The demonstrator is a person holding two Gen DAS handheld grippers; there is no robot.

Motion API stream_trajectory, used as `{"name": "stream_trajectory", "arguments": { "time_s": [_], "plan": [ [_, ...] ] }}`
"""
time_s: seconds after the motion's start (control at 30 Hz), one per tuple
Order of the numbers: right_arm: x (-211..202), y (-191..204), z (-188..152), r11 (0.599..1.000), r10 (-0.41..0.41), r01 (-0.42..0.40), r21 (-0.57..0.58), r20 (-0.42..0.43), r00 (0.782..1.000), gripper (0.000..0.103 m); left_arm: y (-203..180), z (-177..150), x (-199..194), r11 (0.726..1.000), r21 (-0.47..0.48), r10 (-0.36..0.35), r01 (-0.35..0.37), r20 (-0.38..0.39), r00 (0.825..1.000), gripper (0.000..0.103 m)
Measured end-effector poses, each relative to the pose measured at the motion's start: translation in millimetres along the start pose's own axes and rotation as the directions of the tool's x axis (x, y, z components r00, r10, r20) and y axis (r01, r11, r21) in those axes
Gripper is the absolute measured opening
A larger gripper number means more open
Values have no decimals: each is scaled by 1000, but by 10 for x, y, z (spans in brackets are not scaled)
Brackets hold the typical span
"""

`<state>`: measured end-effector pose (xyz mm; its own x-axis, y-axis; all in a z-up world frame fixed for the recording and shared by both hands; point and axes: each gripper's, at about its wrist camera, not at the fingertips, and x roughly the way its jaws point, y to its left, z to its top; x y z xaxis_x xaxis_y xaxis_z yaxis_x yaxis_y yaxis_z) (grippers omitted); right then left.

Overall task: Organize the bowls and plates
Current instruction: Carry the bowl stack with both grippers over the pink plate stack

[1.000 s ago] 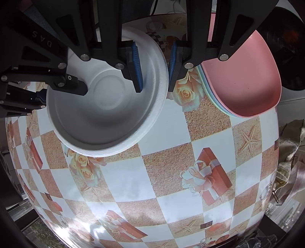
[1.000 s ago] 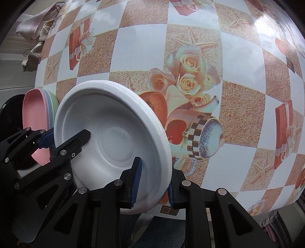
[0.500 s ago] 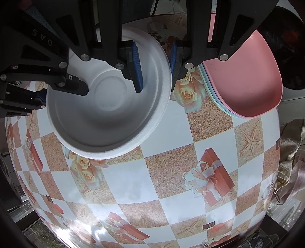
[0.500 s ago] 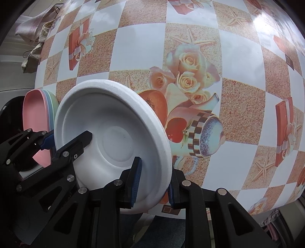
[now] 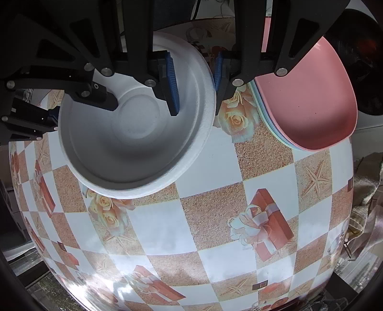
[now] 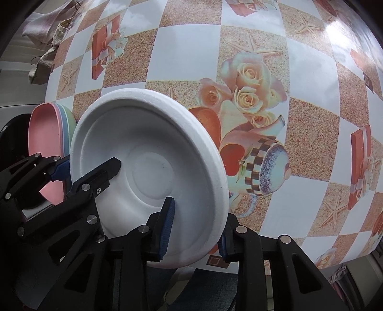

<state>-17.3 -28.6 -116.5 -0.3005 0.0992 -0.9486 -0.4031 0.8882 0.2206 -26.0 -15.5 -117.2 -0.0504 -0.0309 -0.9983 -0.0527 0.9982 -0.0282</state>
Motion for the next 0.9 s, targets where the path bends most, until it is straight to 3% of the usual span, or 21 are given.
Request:
{"name": "stream_trajectory", "arguments": {
  "time_s": [0.27, 0.6, 0.9],
  "plan": [
    [-45, -18, -47, 1000, -1, 1, 25, -18, 1000, 30, 4, 12, -16, 1000, 12, -10, 10, -12, 1000, 28],
    [-374, -168, -17, 999, -9, 8, 40, 29, 1000, 30, -3, 116, -319, 999, 34, -9, 8, 50, 999, 28],
    [-781, -38, -161, 1000, -9, 7, 28, 77, 997, 30, 121, 175, -672, 999, 29, -16, 13, 113, 994, 28]
  ]
}}
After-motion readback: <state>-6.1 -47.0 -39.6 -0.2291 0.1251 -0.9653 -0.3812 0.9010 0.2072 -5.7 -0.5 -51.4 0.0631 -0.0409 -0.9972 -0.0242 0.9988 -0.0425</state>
